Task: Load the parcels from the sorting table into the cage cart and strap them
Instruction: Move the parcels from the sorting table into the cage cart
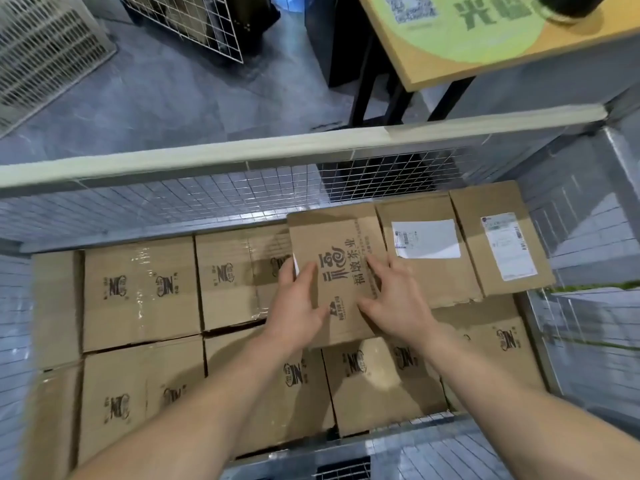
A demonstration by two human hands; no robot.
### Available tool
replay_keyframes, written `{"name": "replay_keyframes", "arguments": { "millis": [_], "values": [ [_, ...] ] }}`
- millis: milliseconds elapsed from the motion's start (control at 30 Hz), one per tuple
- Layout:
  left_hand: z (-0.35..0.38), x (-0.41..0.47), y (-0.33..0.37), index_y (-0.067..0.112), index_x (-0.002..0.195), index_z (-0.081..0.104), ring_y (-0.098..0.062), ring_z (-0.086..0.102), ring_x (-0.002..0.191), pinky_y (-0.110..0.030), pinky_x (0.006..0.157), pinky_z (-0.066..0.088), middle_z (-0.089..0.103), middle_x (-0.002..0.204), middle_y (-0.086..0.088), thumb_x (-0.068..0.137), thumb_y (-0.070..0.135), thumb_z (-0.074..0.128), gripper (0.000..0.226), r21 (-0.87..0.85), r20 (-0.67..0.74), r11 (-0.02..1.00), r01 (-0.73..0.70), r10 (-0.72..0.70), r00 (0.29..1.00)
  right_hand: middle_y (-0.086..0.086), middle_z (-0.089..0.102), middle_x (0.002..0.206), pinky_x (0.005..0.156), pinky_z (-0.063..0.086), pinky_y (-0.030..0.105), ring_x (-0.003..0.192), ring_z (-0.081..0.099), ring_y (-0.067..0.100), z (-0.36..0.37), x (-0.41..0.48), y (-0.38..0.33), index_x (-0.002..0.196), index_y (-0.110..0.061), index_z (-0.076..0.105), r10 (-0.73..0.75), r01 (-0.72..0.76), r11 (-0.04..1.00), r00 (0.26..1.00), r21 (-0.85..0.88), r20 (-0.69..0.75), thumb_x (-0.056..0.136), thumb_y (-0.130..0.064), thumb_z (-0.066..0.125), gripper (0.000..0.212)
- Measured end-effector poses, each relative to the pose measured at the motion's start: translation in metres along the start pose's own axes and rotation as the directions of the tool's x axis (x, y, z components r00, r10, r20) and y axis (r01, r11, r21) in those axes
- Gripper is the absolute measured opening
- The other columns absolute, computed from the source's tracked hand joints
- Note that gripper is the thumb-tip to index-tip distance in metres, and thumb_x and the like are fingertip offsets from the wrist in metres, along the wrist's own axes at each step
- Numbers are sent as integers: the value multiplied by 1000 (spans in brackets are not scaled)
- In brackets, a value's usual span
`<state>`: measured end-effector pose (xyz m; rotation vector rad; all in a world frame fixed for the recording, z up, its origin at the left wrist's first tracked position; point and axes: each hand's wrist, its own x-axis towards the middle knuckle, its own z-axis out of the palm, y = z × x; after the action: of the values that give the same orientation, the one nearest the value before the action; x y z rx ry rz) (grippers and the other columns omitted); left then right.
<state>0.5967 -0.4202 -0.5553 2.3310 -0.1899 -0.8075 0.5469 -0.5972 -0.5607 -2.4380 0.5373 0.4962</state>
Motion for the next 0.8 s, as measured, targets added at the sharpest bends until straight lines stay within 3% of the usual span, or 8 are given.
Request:
{"name": "replay_keyframes", "arguments": {
  "millis": [233,367,467,600,667,733,800],
  "values": [
    [21,47,-4,20,150,35,-18,35,138,-11,105,15,21,156,-2,85,7,72,76,44,-14,999,-5,6,1000,7,18,161,110,35,41,132,24,29,9,32,18,152,-21,33,-92,92,971,996,-222,11,77,-37,69,85],
    [22,56,-8,26,153,29,-21,32,143,-14,107,14,10,163,-3,86,9,72,81,85,13,996,3,-4,1000,0,2,164,115,27,42,137,17,30,12,44,15,156,-24,20,-85,90,955,996,-284,30,83,-47,67,90],
    [20,58,-9,29,153,25,-22,36,141,-19,110,24,6,164,-3,86,13,73,84,129,44,992,2,-8,999,3,-9,166,119,21,44,146,9,33,8,51,11,159,-23,7,-73,93,945,994,-314,76,88,-51,63,95],
    [14,56,-1,27,144,30,-25,57,115,-35,97,51,22,152,-4,82,17,77,78,197,37,980,-2,-5,999,8,-4,166,119,21,41,147,11,34,-8,59,2,157,-22,11,-59,107,950,984,-292,169,88,-44,66,91],
    [9,56,3,23,144,27,-23,59,109,-31,87,53,23,150,-6,82,19,77,79,232,27,973,8,-14,1000,9,5,164,117,27,44,145,18,34,-18,58,-3,153,-26,21,-50,97,968,978,-231,204,84,-43,68,85],
    [4,56,9,19,151,18,-23,56,114,-25,82,47,17,155,-8,85,19,75,87,266,29,964,22,-31,999,8,17,161,114,36,44,142,30,32,-27,50,-5,151,-29,28,-63,98,982,975,-159,214,82,-43,70,82],
    [-4,55,17,19,156,10,-26,48,129,-27,91,47,3,162,-7,85,22,75,96,297,22,953,54,-63,998,2,25,159,110,43,42,137,42,26,-35,36,-4,152,-30,32,-68,92,990,977,-111,200,84,-39,71,79]
  ]
}}
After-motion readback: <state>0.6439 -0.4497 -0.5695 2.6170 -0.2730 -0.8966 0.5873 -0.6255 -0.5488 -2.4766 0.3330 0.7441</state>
